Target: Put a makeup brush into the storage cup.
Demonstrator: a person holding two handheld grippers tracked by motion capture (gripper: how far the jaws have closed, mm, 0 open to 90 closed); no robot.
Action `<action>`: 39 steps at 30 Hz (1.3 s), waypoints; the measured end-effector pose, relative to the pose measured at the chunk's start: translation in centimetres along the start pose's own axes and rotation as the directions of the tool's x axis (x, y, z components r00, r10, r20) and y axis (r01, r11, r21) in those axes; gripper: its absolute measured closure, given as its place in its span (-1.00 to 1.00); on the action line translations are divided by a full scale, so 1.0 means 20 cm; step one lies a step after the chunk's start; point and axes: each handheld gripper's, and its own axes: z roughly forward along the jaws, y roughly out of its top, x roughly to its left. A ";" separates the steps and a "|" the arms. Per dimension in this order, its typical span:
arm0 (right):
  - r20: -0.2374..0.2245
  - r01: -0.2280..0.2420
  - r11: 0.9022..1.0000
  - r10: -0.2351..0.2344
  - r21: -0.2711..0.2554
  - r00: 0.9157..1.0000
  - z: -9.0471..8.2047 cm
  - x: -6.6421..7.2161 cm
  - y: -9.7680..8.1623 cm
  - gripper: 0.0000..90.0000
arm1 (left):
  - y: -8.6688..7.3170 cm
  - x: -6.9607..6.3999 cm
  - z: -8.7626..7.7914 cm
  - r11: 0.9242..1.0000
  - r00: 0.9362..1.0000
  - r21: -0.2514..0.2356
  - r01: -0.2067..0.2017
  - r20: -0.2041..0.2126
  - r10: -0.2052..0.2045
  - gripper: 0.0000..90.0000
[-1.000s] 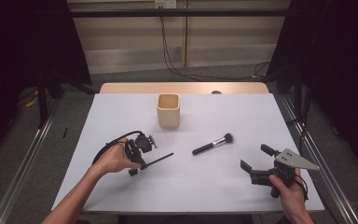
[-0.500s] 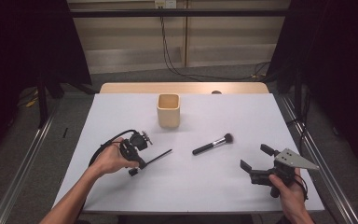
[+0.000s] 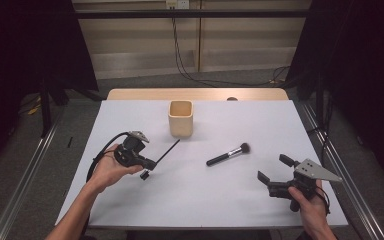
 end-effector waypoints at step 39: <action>-0.021 0.006 1.000 -0.007 -0.010 1.000 0.00 0.01 0.00 -0.99 | -0.07 -0.16 -0.02 0.904 0.995 -0.425 -0.031 0.076 0.070 0.91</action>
